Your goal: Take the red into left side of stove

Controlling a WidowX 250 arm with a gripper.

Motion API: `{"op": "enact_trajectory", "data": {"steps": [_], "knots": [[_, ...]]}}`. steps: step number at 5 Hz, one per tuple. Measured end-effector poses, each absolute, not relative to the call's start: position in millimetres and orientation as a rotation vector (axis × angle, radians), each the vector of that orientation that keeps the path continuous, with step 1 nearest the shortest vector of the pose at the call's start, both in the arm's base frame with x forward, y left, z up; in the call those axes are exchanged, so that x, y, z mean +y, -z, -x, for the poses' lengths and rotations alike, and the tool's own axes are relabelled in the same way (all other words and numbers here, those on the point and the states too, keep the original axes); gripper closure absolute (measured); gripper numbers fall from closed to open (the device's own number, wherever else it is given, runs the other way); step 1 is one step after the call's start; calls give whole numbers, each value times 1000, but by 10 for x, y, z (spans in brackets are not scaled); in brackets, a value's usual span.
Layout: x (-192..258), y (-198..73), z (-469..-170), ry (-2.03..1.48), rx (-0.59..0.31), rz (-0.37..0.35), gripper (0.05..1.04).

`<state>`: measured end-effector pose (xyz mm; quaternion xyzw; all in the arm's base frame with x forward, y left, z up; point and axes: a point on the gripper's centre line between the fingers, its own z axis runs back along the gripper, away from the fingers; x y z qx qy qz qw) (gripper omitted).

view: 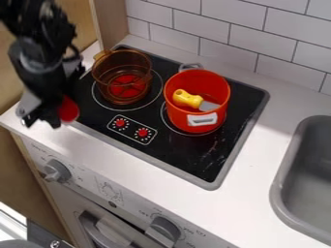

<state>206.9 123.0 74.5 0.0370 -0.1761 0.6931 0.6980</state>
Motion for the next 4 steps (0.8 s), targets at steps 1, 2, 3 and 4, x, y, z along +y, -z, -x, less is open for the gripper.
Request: {"op": "enact_trajectory", "data": {"steps": [1, 2, 3, 4], "knots": [[1271, -921, -2144, -1549, -382, -109, 535], [1261, -978, -2228, -1550, -375, -117, 536], [1250, -1072, -2300, -1548, -356, -134, 536], [1278, -1144, -2358, -1561, -349, -143, 536]]}}
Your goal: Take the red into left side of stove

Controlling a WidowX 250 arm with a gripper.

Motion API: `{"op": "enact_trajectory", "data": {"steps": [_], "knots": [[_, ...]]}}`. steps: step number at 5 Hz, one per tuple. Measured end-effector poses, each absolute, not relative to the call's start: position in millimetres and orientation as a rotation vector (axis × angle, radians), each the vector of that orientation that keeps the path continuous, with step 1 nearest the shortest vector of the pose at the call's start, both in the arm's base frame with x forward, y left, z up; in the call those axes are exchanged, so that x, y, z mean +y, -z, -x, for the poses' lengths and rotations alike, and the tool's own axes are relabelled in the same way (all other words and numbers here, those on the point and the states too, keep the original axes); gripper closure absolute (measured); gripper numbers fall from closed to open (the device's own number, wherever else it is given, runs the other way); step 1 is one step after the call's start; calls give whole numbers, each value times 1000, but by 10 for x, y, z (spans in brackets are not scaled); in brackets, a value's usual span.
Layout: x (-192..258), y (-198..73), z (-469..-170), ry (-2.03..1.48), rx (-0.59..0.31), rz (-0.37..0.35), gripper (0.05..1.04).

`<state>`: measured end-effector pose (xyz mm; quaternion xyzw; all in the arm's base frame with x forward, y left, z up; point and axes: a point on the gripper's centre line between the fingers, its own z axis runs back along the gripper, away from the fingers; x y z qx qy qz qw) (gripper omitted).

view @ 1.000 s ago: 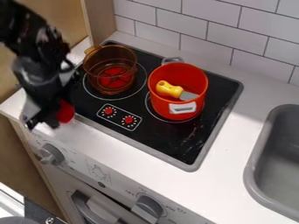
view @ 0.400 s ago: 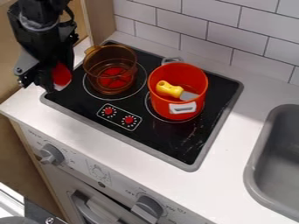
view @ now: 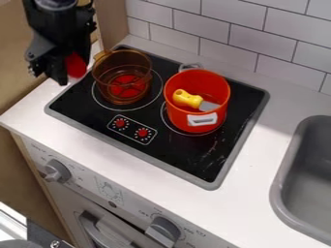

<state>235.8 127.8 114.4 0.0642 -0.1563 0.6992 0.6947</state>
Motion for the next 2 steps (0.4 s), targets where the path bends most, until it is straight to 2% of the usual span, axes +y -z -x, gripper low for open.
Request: {"op": "enact_trajectory", "data": {"steps": [2], "knots": [[1288, -1157, -2531, -1568, -354, -161, 536]]}}
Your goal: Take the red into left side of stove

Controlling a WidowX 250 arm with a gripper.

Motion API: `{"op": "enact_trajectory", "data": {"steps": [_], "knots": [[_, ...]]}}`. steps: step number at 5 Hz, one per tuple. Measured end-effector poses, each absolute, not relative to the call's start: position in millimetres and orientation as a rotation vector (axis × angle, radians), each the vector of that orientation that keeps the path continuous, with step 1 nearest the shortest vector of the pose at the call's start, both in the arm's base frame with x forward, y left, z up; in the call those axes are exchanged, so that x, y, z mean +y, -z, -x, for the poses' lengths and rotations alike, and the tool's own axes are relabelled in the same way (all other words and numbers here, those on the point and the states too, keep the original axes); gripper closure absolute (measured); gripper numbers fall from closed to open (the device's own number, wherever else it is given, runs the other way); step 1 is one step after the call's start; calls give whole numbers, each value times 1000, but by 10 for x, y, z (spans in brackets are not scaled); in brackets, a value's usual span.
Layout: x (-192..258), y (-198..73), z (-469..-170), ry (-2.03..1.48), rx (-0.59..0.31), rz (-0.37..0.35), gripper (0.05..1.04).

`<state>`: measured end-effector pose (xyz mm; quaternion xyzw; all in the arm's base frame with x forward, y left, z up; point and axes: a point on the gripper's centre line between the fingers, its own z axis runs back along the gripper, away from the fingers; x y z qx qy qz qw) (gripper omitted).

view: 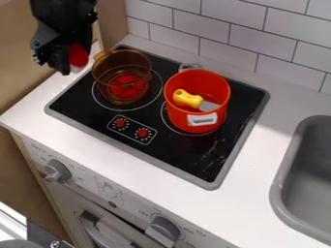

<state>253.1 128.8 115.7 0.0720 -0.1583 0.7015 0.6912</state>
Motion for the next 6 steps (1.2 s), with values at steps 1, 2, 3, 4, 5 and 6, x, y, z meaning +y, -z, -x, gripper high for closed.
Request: {"op": "enact_trajectory", "data": {"steps": [1, 2, 3, 4, 5, 6], "knots": [[1282, -1187, -2629, -1571, -354, -169, 536], [1291, -1152, -2722, -1581, -366, -170, 536], [1308, -1146, -2840, -1579, -391, -162, 536], [1297, -1128, -2970, -1604, -414, -148, 536], [1231, -1119, -3066, -1650, -421, -139, 536], [1170, -1069, -3159, -1697, -437, -145, 536]]}}
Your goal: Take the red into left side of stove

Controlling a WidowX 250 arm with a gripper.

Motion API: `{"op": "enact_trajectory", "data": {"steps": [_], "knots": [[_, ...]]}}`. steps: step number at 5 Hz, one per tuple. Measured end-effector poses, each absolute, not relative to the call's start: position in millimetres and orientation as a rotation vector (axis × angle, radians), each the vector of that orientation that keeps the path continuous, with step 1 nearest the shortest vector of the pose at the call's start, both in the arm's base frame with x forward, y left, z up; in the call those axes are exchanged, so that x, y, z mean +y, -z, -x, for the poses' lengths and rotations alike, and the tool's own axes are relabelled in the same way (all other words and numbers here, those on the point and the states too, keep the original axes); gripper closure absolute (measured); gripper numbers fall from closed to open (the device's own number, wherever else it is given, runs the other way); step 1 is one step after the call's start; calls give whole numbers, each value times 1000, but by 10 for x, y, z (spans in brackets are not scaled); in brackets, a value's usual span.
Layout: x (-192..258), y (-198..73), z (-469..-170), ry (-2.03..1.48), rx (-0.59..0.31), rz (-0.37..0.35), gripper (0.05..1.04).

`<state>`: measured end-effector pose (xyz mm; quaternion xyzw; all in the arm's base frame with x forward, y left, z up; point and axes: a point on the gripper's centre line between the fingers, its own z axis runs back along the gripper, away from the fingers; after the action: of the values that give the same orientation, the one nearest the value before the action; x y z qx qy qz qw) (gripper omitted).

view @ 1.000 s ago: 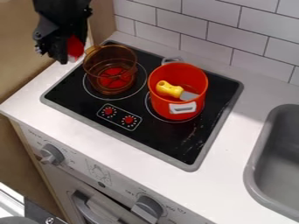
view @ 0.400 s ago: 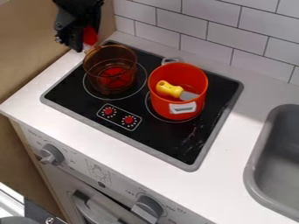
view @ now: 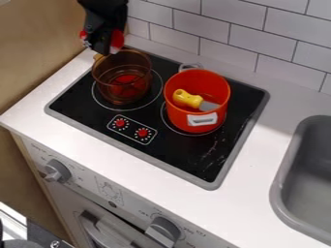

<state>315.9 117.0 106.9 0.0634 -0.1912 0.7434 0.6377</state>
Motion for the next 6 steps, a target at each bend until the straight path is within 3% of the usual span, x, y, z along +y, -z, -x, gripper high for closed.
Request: {"op": "enact_trajectory", "data": {"steps": [1, 2, 3, 6], "knots": [[1125, -1082, -3194, -1697, -456, -134, 462], [1113, -1069, -3191, -1698, -458, -134, 173], [1098, -1065, -3191, -1696, -452, -135, 83], [1040, -1143, -2984, -1674, -383, -157, 83]]}}
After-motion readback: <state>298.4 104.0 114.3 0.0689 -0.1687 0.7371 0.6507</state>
